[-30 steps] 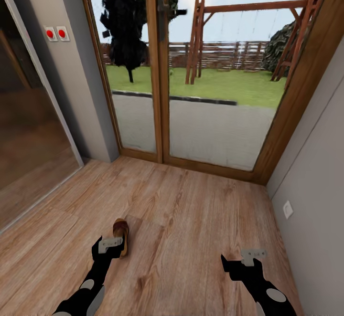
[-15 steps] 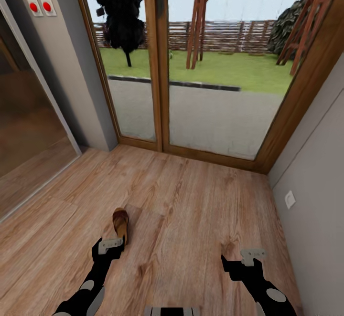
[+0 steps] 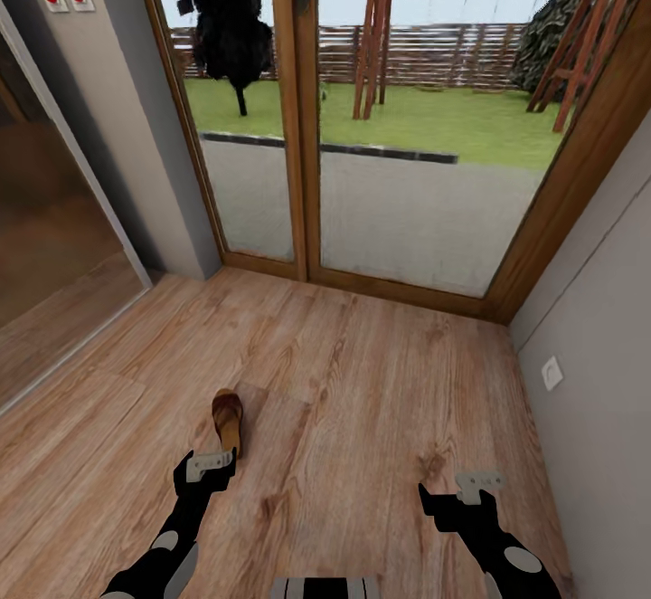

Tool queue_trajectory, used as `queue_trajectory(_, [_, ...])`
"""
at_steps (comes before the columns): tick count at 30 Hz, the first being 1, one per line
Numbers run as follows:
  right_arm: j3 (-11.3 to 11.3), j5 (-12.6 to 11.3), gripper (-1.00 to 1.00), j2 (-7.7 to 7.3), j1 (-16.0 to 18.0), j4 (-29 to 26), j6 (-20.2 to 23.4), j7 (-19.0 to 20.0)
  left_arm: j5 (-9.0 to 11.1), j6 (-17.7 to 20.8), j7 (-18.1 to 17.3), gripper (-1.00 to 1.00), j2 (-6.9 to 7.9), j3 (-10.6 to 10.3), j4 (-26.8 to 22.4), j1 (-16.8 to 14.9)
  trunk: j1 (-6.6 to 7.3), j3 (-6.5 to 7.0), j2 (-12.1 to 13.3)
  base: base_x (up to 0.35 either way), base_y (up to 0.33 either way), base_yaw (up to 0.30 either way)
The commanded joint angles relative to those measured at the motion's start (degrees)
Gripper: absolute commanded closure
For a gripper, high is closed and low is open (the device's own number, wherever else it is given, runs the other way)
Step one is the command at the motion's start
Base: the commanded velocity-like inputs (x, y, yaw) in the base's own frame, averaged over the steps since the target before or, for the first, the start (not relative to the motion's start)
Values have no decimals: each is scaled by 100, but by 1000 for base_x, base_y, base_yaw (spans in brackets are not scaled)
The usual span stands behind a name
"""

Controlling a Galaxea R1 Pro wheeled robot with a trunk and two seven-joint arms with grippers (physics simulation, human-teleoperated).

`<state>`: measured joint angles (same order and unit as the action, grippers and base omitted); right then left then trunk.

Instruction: Pick up the two gym shoes and the two sandals from the corridor floor and place them onto the hallstand (shoe rack) in the corridor, making sure they are on the rack and not on the floor. Arrange them so the two gym shoes are next to each other and the two sandals are next to each other.

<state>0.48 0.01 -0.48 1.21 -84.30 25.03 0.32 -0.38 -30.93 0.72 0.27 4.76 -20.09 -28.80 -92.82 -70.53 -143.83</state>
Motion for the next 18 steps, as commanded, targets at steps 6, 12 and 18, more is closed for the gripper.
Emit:
queue_trajectory(6, [5,1,-100,-4,2,-8,34,3,-6,-19,7,-100,-1,7,3,-3,-1,-7,-2,290,-41,0])
queue_trajectory(12, [5,-1,-100,-5,1,-8,30,3,-6,-19,7,-100,-1,7,3,-3,-1,-7,-2,149,-33,0])
queue_trajectory(18, [5,-1,-100,-5,2,-8,31,3,-6,-19,7,-100,-1,7,3,-3,-1,-7,-2,49,-16,0])
